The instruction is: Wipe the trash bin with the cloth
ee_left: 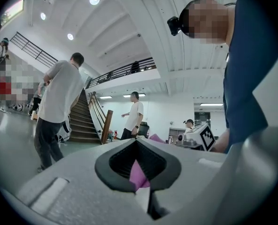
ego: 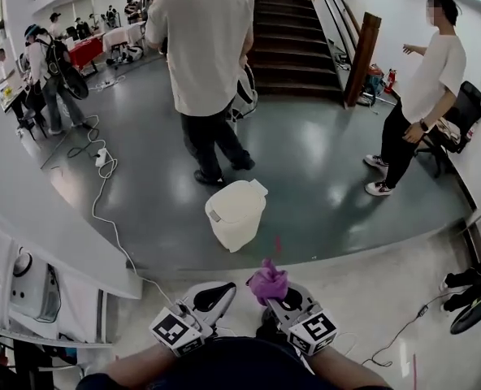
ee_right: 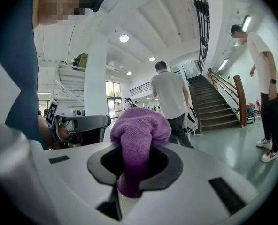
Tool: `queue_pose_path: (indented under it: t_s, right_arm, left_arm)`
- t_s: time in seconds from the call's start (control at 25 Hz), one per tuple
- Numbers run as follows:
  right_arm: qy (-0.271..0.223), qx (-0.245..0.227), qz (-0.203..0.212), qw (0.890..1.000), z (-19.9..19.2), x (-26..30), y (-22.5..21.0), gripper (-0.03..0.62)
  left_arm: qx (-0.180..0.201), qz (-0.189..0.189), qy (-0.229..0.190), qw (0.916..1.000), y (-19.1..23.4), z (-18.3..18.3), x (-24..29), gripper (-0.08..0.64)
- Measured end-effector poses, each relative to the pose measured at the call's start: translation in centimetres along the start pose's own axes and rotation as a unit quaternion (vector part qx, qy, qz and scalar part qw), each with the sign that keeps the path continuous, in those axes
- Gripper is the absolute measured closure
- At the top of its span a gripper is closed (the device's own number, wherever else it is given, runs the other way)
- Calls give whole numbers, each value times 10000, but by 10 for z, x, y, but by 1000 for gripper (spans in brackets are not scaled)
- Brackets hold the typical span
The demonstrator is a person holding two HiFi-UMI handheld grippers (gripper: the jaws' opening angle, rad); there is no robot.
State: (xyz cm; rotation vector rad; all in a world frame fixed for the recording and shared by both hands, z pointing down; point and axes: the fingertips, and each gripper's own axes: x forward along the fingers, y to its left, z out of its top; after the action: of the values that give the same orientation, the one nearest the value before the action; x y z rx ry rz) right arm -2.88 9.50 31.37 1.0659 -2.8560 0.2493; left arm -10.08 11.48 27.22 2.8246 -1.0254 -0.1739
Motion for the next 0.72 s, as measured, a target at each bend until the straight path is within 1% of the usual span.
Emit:
queue_pose_path:
  t_s: [0.16, 0.32, 0.48, 0.64, 0.72]
  right_arm:
    - [49, 77, 77, 9999, -8, 15, -28, 515]
    - [163, 161, 181, 9996, -12, 27, -69, 515]
    - [299, 148, 224, 9992, -16, 42, -115, 515]
    - [398, 163, 311, 9986, -21, 59, -165, 515]
    - [447, 177, 362, 9982, -28, 66, -188, 515]
  left_arm:
    - [-100, 101, 15, 9999, 17, -6, 21, 572]
    - [-132, 164, -103, 9997, 34, -2, 61, 572]
    - [-169, 374, 171, 9990, 58, -14, 99, 572]
    - [-73, 593, 219, 9980, 85, -18, 139, 572]
    - [-15, 762, 261, 9967, 99, -27, 154, 572]
